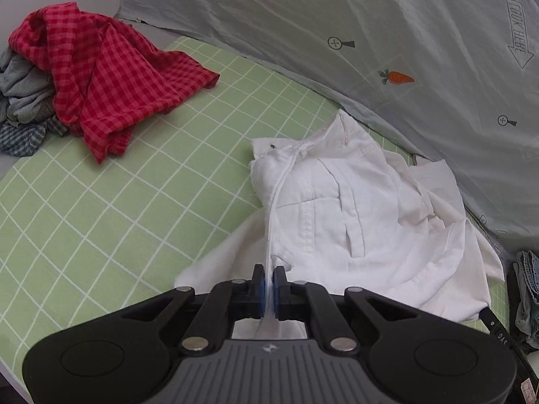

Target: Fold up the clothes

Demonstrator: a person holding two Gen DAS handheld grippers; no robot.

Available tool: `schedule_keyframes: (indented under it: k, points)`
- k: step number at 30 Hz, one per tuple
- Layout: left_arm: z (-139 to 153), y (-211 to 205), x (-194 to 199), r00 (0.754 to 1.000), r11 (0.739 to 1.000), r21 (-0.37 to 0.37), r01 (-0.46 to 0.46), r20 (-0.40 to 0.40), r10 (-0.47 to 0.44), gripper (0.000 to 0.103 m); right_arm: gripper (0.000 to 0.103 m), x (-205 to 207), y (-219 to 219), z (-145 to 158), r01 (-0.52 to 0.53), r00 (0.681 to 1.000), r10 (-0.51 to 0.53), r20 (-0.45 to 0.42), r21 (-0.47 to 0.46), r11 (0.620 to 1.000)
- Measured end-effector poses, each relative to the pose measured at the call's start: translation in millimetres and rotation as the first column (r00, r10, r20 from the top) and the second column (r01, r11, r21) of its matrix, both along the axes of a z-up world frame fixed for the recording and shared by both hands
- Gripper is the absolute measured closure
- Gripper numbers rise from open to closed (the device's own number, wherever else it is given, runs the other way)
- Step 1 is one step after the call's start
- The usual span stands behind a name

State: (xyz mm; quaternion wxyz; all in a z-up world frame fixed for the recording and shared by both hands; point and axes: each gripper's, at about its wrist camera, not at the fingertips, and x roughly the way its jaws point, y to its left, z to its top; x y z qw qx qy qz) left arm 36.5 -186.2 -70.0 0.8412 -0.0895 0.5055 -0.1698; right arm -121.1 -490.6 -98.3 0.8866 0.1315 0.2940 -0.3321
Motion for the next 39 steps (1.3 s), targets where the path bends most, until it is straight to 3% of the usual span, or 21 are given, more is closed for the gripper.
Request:
schedule_keyframes:
  k: [6,9,10,16,18,20,25,32,34,36,38,39]
  points:
    - [38,15,17,0.987,0.997,0.038,-0.062,0.153,0.055,0.097,0.103,6,-6,67,0.066,0.995,-0.04,0.088,-0.321,0.945]
    - [35,27,31,0.986,0.995,0.029,-0.092,0.143,0.087,0.096,0.103,3,-12,95,0.096,0.989,-0.04,0.143,-0.409,0.907]
    - [28,29,33,0.989,0.995,0.034,-0.097,0.119,0.092,0.096,0.103,3,-14,95,0.09,0.99,-0.037,0.137,-0.402,0.911]
    - [-25,33,31,0.995,0.994,0.068,-0.086,-0.039,0.088,0.095,0.098,4,-31,44,0.016,0.998,-0.024,-0.053,-0.153,0.988]
    - [-36,34,28,0.995,0.994,0.075,-0.074,-0.067,0.08,0.094,0.092,-6,-35,20,0.061,0.994,-0.063,-0.089,-0.027,0.998]
    - [-41,33,27,0.994,0.994,0.086,-0.067,-0.077,0.074,0.093,0.08,-19,-39,-1,0.114,0.991,-0.104,-0.083,0.118,0.986]
    - [-43,34,26,0.994,0.994,0.085,-0.073,-0.079,0.08,0.091,0.057,-21,-47,-19,0.122,0.992,-0.13,0.007,0.299,0.946]
    - [-45,31,21,0.994,0.992,0.098,-0.073,-0.078,0.081,0.091,0.029,-23,-60,-45,0.097,0.974,-0.19,0.121,0.535,0.839]
    - [-48,29,20,0.994,0.991,0.112,-0.069,-0.074,0.078,0.091,0.029,-24,-63,-52,0.083,0.966,-0.212,0.15,0.596,0.799]
    - [-49,27,19,0.995,0.989,0.13,-0.067,-0.066,0.076,0.091,0.04,-19,-65,-64,0.09,0.966,-0.222,0.132,0.636,0.767]
    - [-50,25,19,0.995,0.988,0.142,-0.066,-0.06,0.075,0.091,0.075,-15,-67,-73,0.097,0.965,-0.233,0.12,0.663,0.742]
    - [-50,24,19,0.996,0.987,0.15,-0.066,-0.056,0.075,0.091,0.082,-14,-67,-74,0.105,0.964,-0.238,0.12,0.651,0.752]
